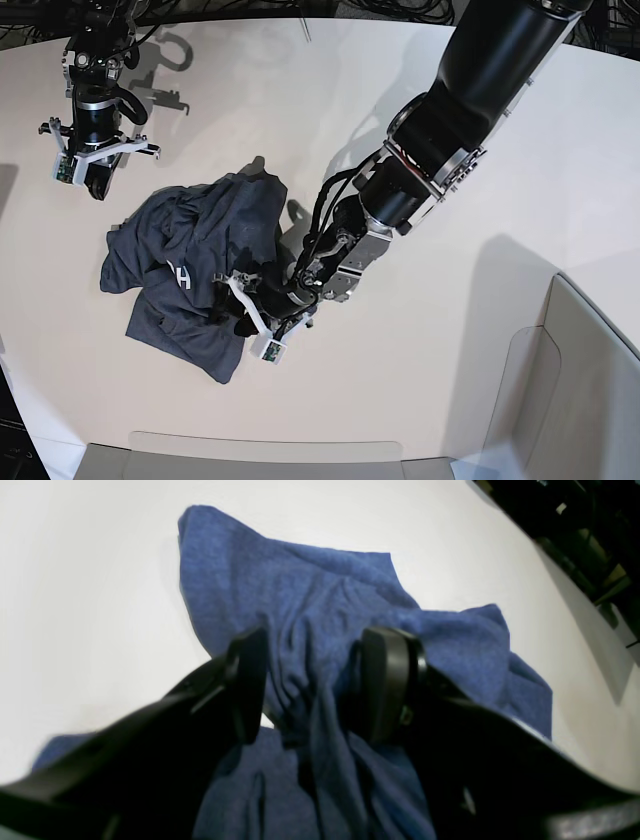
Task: Layout the t-shirt on the table in an organized manner, then fold the t-shirt properly
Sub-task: 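Grasp a fold of the blue t-shirt with the left gripper, then grasp another edge of the t-shirt with the right gripper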
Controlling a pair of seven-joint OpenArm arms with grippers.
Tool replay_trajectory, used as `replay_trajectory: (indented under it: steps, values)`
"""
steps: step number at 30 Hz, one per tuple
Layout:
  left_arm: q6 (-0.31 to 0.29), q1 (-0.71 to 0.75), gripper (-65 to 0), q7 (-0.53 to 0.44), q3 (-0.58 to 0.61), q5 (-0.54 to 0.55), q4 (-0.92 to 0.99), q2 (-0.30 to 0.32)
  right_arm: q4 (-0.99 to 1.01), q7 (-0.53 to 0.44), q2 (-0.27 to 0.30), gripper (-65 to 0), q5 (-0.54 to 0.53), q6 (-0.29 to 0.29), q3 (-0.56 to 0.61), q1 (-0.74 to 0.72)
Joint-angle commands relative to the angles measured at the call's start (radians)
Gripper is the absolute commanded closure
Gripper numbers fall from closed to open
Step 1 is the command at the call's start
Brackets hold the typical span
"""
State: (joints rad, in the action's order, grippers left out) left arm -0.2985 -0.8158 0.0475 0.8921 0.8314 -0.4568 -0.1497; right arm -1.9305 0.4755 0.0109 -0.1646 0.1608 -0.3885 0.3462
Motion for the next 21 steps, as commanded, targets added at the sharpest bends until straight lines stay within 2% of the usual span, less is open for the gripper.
replay_trajectory:
  steps: [1,4,6,7,10,12,18,21]
  values:
    - [-0.008,-0.032,-29.4,-0.027,0.000,0.010,-0.015,-0.007,-0.014,-0.028,0.005,-0.1,-0.008,0.001,-0.002,-0.003]
    - [-0.008,-0.014,-28.8,-0.027,0.000,0.010,-0.015,-0.007,-0.014,-0.028,0.005,-0.1,-0.008,0.001,-0.002,-0.003]
    - [-0.008,-0.006,-24.0,-0.024,0.002,0.010,-0.015,-0.007,-0.014,-0.028,0.005,-0.1,-0.008,0.001,-0.002,-0.003]
    - [-0.008,0.006,-19.7,-0.024,0.002,0.010,-0.015,-0.007,-0.014,-0.028,0.005,-0.1,-0.008,0.001,-0.002,-0.003]
    - [-0.008,0.014,0.0,-0.022,0.002,0.010,-0.018,-0.007,-0.014,-0.028,0.005,-0.1,-0.008,0.001,-0.002,-0.003]
    - [-0.008,0.014,0.0,0.005,-0.004,0.012,-0.049,-0.007,-0.002,-0.028,0.008,-0.1,-0.008,0.001,-0.002,-0.003]
    - [-0.008,0.031,0.0,0.098,-0.011,0.015,-0.320,-0.007,0.055,-0.030,0.014,-0.1,-0.008,0.001,-0.011,-0.014]
    - [-0.008,0.072,0.0,0.165,-0.077,0.015,-0.508,0.029,0.055,-0.030,0.010,-0.1,-0.008,0.001,-0.010,-0.023]
